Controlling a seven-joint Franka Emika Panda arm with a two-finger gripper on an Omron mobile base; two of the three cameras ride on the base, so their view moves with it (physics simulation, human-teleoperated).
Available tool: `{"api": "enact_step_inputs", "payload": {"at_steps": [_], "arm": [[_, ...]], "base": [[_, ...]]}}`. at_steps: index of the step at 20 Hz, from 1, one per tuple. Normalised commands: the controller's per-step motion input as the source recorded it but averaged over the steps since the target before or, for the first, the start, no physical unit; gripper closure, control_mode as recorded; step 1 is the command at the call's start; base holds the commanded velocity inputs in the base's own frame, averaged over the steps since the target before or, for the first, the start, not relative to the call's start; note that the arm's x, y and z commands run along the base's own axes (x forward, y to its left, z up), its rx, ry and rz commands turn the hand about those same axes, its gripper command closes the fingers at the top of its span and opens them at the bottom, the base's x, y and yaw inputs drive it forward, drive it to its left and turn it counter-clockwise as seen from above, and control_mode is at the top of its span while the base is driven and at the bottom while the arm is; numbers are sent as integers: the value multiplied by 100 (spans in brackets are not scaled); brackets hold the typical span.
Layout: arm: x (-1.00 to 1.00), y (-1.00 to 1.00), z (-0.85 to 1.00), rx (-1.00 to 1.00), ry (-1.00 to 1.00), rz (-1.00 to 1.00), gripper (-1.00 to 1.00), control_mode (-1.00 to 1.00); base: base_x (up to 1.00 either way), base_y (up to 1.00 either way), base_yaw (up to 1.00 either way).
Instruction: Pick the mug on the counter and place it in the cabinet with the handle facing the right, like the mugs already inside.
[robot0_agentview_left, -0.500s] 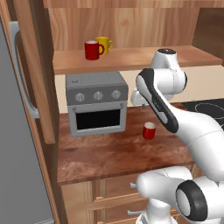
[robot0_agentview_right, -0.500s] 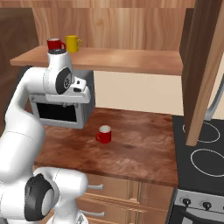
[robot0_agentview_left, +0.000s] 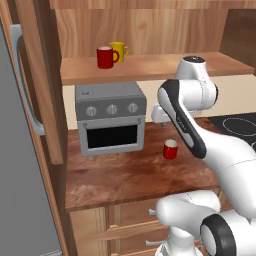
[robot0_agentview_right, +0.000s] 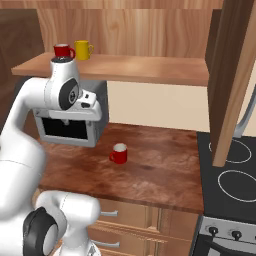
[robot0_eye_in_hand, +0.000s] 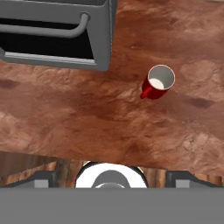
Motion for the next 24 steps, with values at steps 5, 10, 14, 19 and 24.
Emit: {"api": "enact_step_inputs", "payload": {"at_steps": [5, 10, 14, 19, 24], "arm": [[-32, 0, 0, 0, 0, 0, -100, -100], [-32, 0, -11, -2, -5, -4, -100, -100], [-23, 0, -19, -6, -11, -11, -100, -100], [-12, 0, -26, -7, -15, -15, -100, -100], [-4, 0, -25, -5, -15, -17, -100, -100]], "base": [[0, 0, 0], [0, 0, 0], [0, 0, 0], [0, 0, 0], [0, 0, 0]]}}
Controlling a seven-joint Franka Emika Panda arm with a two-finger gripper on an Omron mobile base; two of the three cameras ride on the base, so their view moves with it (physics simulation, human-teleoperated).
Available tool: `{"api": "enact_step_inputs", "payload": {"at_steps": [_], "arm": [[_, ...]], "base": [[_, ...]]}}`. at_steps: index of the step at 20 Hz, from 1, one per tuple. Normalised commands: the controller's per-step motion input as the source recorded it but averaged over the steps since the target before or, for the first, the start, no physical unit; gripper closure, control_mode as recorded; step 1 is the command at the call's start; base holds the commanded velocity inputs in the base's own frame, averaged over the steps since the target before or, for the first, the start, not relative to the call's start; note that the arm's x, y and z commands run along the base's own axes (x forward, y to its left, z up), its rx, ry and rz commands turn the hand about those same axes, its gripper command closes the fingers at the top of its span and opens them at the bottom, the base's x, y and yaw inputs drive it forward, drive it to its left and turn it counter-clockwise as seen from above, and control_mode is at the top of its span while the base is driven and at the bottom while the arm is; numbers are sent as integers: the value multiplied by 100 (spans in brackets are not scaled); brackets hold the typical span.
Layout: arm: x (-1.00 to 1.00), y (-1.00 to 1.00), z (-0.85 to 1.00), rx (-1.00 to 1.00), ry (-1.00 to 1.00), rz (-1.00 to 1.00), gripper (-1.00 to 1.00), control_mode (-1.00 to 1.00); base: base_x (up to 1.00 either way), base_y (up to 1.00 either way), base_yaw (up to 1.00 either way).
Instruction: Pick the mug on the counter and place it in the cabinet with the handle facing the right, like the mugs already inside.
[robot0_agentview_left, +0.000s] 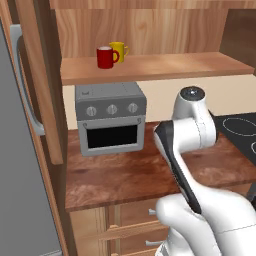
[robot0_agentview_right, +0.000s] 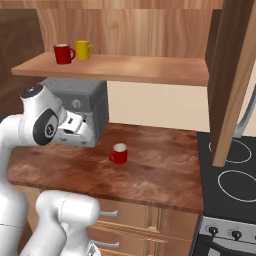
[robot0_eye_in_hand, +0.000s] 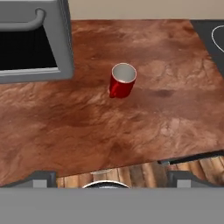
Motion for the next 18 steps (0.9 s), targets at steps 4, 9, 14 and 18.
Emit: {"api": "enact_step_inputs", "payload": {"at_steps": [4, 9, 14, 18], "arm": [[0, 0, -25, -4, -14, -17, -100, -100], [0, 0, -24, -3, -11, -16, -100, -100], [0, 0, -28, 0, -4, -13, -100, -100], [6, 0, -25, 0, 0, -10, -100, -100]], "base": [[0, 0, 0], [0, 0, 0], [0, 0, 0], [0, 0, 0]]}}
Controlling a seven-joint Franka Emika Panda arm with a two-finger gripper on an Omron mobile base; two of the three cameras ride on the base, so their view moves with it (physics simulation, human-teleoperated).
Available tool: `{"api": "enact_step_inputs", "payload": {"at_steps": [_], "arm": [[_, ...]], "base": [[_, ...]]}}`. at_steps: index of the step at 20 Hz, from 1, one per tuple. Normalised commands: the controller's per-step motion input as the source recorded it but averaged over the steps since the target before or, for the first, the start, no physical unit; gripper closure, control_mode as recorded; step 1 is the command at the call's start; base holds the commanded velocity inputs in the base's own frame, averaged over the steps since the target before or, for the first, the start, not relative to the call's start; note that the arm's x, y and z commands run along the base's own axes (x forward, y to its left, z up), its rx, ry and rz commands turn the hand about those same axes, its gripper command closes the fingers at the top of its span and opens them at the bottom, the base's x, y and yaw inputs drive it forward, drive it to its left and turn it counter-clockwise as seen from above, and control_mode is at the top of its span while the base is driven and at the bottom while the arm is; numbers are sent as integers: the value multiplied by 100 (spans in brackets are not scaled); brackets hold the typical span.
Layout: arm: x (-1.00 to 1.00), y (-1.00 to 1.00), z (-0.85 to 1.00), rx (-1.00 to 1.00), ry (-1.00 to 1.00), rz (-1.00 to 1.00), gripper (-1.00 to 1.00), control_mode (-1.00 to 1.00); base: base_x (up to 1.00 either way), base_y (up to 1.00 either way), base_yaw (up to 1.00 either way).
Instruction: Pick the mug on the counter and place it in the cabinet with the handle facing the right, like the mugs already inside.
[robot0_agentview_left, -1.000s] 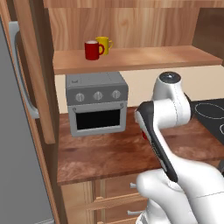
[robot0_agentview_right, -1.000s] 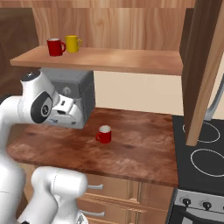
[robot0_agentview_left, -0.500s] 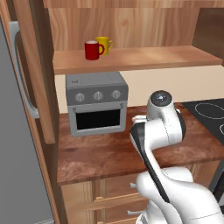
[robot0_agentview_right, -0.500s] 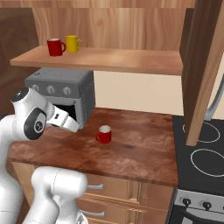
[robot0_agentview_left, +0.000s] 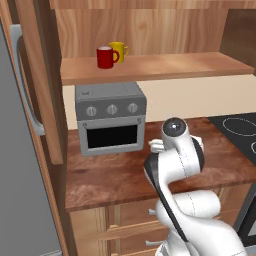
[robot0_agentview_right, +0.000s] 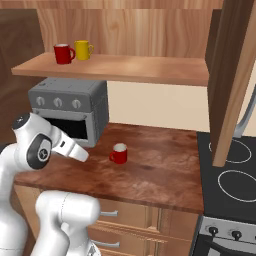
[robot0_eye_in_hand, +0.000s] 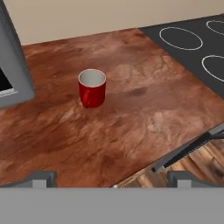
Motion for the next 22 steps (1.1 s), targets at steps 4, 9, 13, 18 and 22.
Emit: {"api": "enact_step_inputs", "payload": {"at_steps": [4, 9, 13, 18, 22], "arm": [[14, -1, -24, 0, 0, -7, -100, -100], [18, -7, -24, 1, 0, -3, -100, -100], [26, -16, -21, 6, 0, -1, -100, -100], [30, -25, -13, 11, 0, 0, -100, -100], [36, -26, -11, 13, 0, 0, -100, -100]], "base": [[0, 0, 0], [0, 0, 0], [0, 0, 0], [0, 0, 0], [0, 0, 0]]}}
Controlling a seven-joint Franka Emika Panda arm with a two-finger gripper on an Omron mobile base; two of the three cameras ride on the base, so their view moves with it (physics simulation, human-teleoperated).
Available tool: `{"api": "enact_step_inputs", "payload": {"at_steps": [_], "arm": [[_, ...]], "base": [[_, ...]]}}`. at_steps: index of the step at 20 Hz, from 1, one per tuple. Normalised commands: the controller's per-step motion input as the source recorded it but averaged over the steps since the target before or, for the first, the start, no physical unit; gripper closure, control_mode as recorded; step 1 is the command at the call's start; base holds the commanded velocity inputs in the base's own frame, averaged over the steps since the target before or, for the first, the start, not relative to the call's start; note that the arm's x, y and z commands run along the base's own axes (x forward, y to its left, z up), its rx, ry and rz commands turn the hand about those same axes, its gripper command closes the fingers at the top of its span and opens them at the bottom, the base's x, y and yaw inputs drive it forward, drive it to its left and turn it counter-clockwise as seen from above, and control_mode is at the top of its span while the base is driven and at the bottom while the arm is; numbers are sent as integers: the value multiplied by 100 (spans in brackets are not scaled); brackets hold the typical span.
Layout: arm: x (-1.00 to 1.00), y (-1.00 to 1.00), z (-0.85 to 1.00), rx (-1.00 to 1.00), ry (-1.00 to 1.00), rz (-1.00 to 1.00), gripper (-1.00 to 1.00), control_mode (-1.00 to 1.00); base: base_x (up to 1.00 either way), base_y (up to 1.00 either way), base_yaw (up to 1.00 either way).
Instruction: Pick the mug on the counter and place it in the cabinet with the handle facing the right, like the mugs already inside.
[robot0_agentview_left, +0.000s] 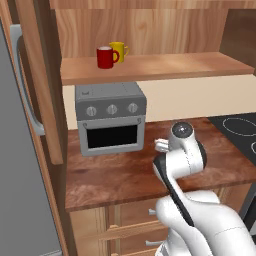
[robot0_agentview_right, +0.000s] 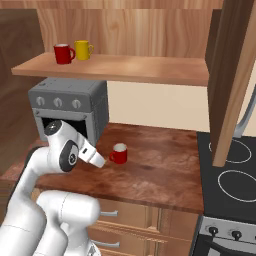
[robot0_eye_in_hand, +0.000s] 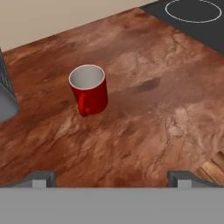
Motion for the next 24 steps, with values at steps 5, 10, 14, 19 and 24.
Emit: {"api": "enact_step_inputs", "payload": {"at_steps": [5, 10, 14, 19, 24], "arm": [[39, -20, -12, 9, 1, -1, -100, -100], [37, -6, -15, 0, 0, -4, -100, -100], [39, -4, -14, 0, 0, -4, -100, -100], [38, -1, -18, 1, 0, -3, -100, -100], [24, 0, -28, 0, 0, -3, -100, -100]], "base": [[0, 0, 0], [0, 0, 0], [0, 0, 0], [0, 0, 0], [0, 0, 0]]}}
